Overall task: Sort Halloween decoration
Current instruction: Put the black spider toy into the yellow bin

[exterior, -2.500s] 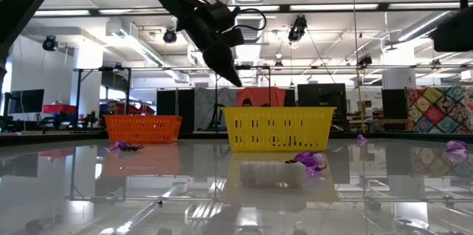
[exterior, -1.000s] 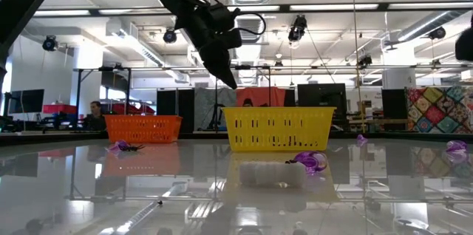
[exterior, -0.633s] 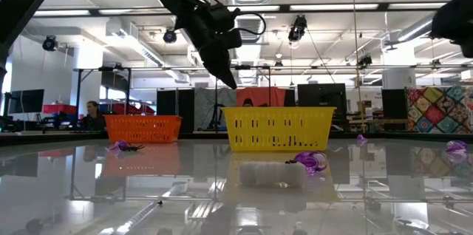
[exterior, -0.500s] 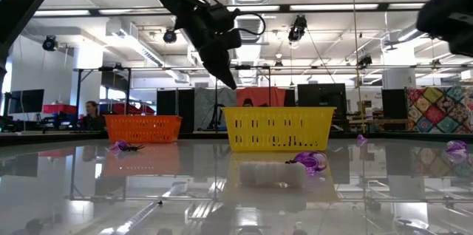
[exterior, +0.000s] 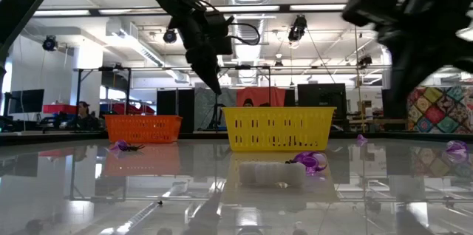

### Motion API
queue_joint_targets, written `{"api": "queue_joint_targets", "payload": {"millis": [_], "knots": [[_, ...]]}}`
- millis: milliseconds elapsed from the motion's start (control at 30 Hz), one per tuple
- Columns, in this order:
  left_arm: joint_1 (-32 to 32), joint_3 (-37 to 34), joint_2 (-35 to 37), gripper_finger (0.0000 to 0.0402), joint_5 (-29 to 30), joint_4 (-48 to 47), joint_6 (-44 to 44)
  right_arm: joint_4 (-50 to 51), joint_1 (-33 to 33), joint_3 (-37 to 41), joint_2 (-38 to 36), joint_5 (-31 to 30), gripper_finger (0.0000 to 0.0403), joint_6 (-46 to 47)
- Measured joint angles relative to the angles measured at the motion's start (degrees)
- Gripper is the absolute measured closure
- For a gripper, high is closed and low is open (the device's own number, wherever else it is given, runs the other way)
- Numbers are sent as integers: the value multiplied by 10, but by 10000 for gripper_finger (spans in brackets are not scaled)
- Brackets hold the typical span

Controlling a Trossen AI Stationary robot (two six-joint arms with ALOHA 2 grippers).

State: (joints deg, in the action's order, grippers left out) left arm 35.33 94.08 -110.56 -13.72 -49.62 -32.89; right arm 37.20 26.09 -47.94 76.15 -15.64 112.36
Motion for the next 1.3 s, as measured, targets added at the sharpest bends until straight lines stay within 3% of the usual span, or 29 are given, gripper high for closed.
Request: {"api": "queue_joint_targets", "payload": {"millis": [167, 533, 900, 1300], "knots": [[1, 0, 0, 310, 56, -25, -16, -64, -78, 0, -3, 0, 394, -132], [9, 0, 2, 310, 57, -60, -43, -175, -211, -1, 0, 54, 394, -318], [20, 0, 18, 310, 57, -61, -56, -197, -244, -1, 33, 116, 394, -360], [31, 0, 23, 310, 57, -58, -65, -214, -246, -1, 38, 100, 383, -380]]}}
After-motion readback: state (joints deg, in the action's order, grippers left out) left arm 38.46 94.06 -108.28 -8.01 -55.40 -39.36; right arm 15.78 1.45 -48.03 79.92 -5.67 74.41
